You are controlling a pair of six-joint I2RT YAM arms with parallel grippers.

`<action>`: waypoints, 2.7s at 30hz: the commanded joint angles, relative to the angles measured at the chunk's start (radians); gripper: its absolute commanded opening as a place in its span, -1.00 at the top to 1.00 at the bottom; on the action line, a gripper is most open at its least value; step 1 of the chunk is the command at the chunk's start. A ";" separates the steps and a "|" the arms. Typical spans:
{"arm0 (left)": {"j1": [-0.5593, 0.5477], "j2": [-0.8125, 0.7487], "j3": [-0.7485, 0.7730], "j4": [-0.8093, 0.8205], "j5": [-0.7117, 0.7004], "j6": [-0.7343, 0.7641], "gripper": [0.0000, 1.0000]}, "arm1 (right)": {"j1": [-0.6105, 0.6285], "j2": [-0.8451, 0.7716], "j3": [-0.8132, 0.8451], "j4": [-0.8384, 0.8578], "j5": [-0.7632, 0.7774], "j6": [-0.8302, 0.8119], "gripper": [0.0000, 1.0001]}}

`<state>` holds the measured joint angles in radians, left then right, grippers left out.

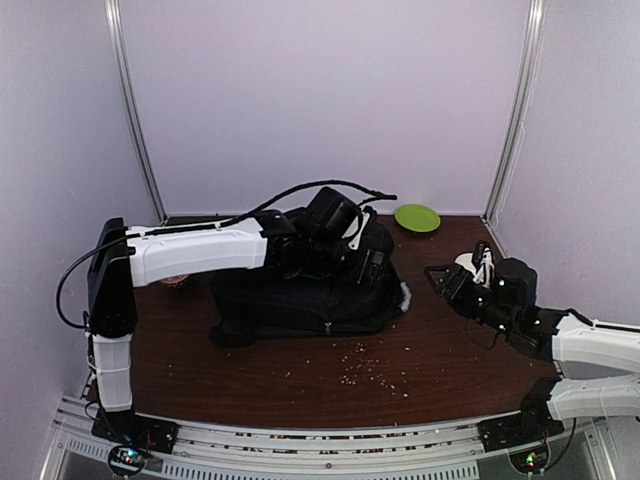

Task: Pack the student bag
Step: Zip the student bag at the center of the board.

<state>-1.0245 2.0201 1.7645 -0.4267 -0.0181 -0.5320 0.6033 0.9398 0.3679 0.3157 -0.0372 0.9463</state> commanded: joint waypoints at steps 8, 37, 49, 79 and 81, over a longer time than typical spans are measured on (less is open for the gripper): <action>0.017 -0.462 -0.396 0.040 -0.227 0.008 -0.78 | 0.247 -0.035 0.054 -0.125 0.144 -0.118 -0.26; 0.157 -1.001 -1.083 0.128 -0.436 -0.185 -0.74 | 0.660 0.905 0.610 -0.158 0.658 -0.019 0.14; 0.161 -0.993 -1.103 0.150 -0.427 -0.183 -0.75 | 0.628 0.939 0.631 -0.193 0.619 0.012 0.34; 0.161 -0.970 -1.116 0.172 -0.395 -0.197 -0.75 | 0.596 0.976 0.694 -0.238 0.585 0.028 0.85; 0.161 -0.964 -1.114 0.173 -0.394 -0.197 -0.75 | 0.597 0.969 0.686 -0.237 0.583 0.027 0.90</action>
<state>-0.8703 1.0500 0.6594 -0.3054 -0.4225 -0.7208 1.2083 1.9224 1.0599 0.0975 0.5354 0.9749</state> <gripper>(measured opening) 0.874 0.067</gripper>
